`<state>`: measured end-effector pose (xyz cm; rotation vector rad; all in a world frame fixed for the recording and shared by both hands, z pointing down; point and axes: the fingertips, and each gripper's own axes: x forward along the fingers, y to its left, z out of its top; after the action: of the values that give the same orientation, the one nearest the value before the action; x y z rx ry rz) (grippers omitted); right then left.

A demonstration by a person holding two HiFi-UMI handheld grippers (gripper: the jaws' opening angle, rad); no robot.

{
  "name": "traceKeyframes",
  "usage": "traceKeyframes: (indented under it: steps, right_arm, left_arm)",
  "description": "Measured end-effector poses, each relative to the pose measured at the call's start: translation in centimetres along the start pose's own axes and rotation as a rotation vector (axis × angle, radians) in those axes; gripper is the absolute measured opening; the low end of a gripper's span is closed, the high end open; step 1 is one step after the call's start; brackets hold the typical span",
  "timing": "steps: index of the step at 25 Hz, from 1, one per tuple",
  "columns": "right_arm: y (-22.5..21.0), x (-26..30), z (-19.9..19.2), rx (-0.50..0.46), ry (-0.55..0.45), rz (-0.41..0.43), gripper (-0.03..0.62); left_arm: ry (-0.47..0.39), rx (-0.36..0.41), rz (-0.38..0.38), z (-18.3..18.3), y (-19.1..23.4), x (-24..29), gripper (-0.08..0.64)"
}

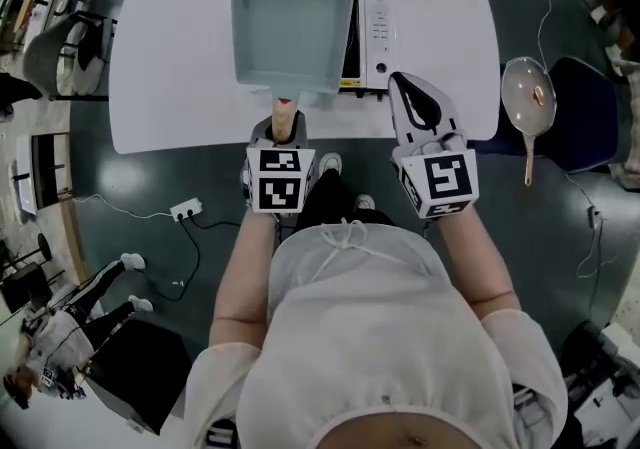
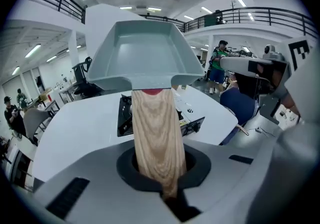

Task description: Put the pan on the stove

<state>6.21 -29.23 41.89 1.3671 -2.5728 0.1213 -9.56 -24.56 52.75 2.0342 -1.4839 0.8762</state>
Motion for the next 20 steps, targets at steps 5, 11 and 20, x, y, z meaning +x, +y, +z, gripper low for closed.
traceKeyframes:
  steps: [5,11,20]
  right_arm:
    - [-1.2,2.0,-2.3,0.027,0.060,-0.005,0.006]
    - [-2.3,3.7,-4.3,0.072,0.110,-0.008,0.006]
    - [-3.8,5.6,-5.6,0.108,0.137,-0.005,0.006]
  left_arm:
    - [0.155,-0.063,-0.043,-1.4,-0.1,3.7,0.031]
    - [0.303,-0.106,-0.065,-2.9,-0.2,6.1,0.031]
    - [0.397,-0.157,-0.090,-3.3,0.0,8.5,0.031]
